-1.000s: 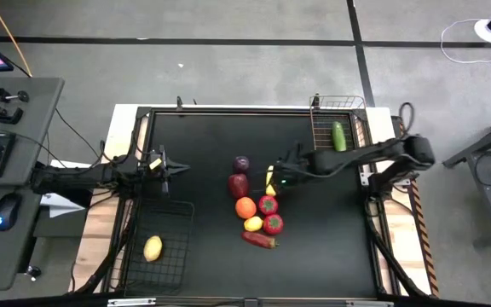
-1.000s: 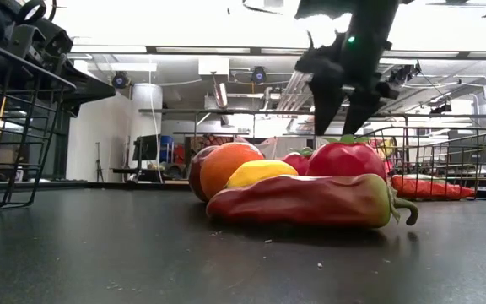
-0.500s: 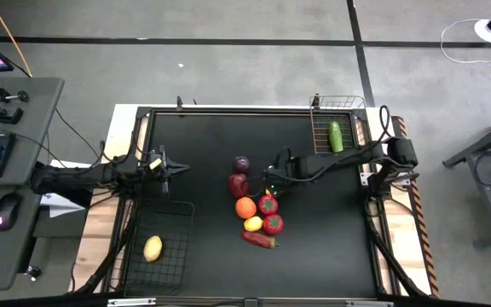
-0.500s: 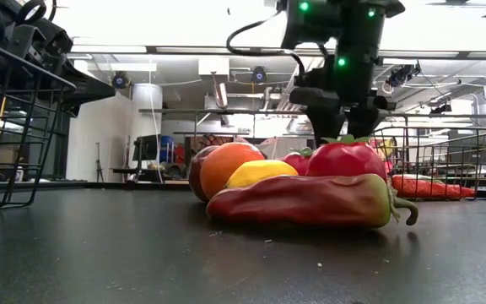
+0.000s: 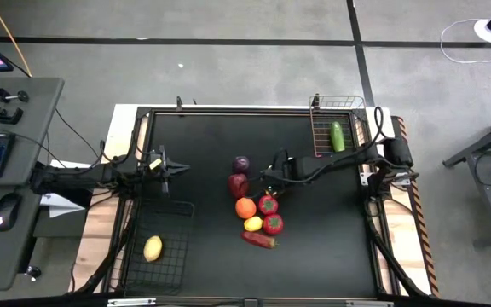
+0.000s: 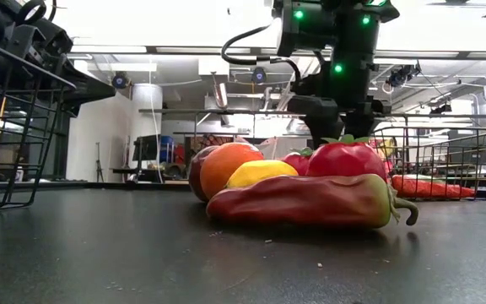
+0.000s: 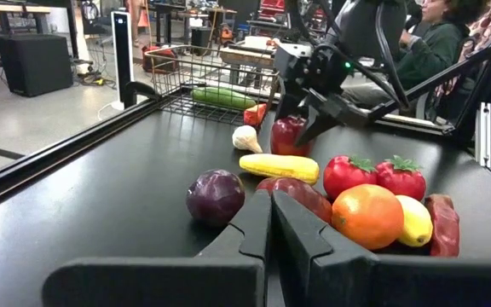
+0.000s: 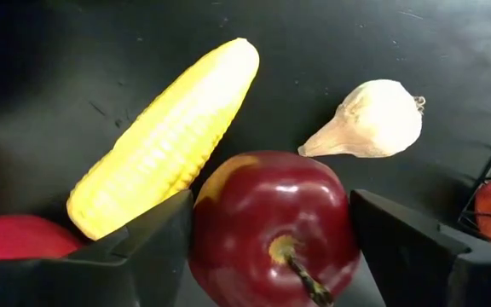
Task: Sort produce into baskets
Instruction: Put the right apple into the left wire basket
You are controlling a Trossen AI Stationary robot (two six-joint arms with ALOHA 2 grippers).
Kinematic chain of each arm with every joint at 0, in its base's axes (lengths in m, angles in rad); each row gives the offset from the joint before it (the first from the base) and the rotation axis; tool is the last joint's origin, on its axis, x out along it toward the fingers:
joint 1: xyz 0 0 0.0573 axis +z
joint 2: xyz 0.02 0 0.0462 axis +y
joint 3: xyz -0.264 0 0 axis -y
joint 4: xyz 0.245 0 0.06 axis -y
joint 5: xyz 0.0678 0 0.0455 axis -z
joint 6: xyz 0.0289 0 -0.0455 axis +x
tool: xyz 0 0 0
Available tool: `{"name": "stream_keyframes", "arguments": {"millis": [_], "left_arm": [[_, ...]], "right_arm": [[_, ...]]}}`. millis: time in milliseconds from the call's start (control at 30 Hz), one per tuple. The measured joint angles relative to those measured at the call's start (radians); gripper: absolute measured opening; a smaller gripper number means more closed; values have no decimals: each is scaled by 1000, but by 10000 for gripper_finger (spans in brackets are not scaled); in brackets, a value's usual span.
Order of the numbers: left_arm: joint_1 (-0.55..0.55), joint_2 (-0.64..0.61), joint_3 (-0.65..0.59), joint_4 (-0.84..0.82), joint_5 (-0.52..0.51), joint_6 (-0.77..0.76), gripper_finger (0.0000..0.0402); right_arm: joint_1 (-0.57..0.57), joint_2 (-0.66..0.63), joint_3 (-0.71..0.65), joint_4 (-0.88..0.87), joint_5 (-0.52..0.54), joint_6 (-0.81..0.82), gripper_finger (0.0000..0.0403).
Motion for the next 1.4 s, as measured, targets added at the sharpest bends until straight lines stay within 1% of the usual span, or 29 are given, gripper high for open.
{"name": "stream_keyframes", "arguments": {"millis": [133,200,333,400,433,500,567,633,700,800,967,1100,1133,1200,1300,1400], "left_arm": [[0,0,0,0,0,0,0],[0,0,0,0,0,0,0],[0,0,0,0,0,0,0],[0,0,0,0,0,0,0],[0,0,0,0,0,0,0],[0,0,0,0,0,0,0],[0,0,0,0,0,0,0],[0,0,0,-1,0,0,0],[0,0,0,0,0,0,0],[0,0,0,0,0,0,0],[0,0,0,0,0,0,0],[0,0,0,0,0,0,0],[0,0,0,0,0,0,0],[0,0,0,0,0,0,0],[0,0,0,0,0,0,0],[0,0,0,0,0,0,0]], "right_arm": [[6,-19,32,-49,6,-4,249],[17,-38,73,-77,38,-21,230],[43,-106,202,-38,153,-82,224],[55,-114,262,55,200,-154,223],[60,-114,285,120,207,-201,224],[66,-120,321,296,165,-302,228],[76,-114,331,501,72,-380,230],[84,-89,323,689,-36,-416,232],[97,-45,320,841,-134,-448,232],[121,25,320,1023,-234,-458,233],[151,177,320,1259,-303,-384,235],[159,262,319,1459,-313,-355,235],[162,275,319,1492,-318,-355,236],[166,292,320,1504,-319,-367,236],[169,302,320,1467,-315,-393,240],[165,300,320,1434,-316,-416,259]]}}
